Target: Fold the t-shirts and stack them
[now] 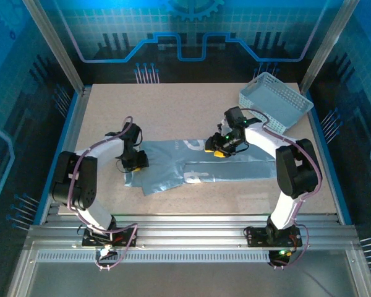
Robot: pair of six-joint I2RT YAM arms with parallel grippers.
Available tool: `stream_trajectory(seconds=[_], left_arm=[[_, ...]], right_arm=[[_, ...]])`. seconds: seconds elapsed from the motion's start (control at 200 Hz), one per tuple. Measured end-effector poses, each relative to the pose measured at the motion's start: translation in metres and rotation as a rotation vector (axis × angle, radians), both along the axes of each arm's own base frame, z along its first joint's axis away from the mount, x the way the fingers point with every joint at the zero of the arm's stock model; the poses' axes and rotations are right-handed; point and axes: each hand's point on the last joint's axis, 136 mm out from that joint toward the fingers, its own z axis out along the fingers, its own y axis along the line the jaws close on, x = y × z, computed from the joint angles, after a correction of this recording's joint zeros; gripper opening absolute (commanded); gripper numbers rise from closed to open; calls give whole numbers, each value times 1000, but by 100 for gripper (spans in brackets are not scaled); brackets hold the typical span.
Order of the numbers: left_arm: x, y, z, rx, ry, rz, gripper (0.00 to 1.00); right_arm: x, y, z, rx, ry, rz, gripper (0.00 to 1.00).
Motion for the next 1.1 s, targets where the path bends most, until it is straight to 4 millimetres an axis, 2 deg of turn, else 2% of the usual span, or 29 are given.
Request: stream_trajectory(seconds=[0.1, 0.295, 0.69, 0.915, 1.095], left_arm=[[0, 3, 0, 21, -5, -10, 40], [3, 8, 2, 49, -24, -13, 39], [9, 1, 4, -1, -45, 27, 18], [-1, -2, 22, -40, -81, 63, 0], [-7, -2, 32, -49, -91, 82, 0]], right_arm=[[1, 0, 0, 1, -3, 0, 50], [1, 0, 0, 1, -3, 0, 50], [6, 2, 7, 4, -19, -1, 50], [6, 2, 7, 3, -18, -1, 50], [6, 2, 8, 3, -19, -1, 50]])
